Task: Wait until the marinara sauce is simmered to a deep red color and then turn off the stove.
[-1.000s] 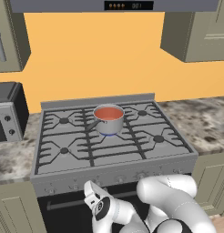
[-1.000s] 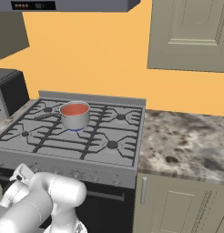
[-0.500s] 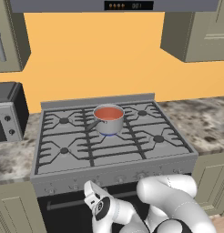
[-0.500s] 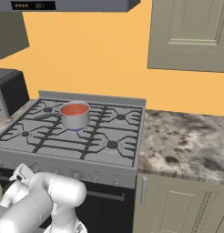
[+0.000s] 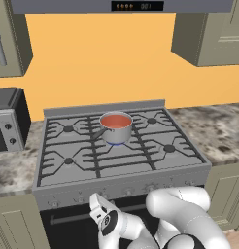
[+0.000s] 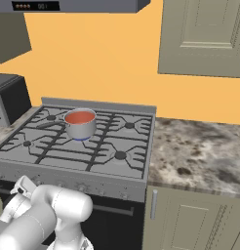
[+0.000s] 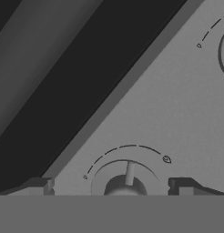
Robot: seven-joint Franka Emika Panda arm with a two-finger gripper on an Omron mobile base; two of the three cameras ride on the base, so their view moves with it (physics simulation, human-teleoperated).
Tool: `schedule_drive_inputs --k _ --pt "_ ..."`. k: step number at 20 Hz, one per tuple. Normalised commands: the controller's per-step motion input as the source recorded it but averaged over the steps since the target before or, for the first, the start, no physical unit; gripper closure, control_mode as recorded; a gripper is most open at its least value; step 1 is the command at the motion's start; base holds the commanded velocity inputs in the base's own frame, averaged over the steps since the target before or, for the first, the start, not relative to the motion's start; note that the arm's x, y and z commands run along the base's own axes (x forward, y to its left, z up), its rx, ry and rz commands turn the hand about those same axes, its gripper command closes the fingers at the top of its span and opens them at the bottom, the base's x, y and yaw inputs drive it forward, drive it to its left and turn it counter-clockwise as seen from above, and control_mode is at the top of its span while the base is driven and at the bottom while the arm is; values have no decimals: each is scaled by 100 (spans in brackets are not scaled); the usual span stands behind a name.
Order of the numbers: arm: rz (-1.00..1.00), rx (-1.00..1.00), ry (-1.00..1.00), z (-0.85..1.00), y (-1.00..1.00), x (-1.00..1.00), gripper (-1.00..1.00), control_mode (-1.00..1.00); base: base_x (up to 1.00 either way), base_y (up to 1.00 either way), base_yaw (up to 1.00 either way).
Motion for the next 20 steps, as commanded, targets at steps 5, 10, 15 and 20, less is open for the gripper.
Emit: schedule_drive_inputs --k 5,10,15,20 --pt "0 0 0 0 0 0 -100 -100 0 0 0" --pt "0 0 0 0 0 0 -100 -100 0 0 0" --pt "0 0 0 0 0 0 -100 -100 0 0 0" --pt "0 0 0 0 0 0 -100 -100 0 0 0"
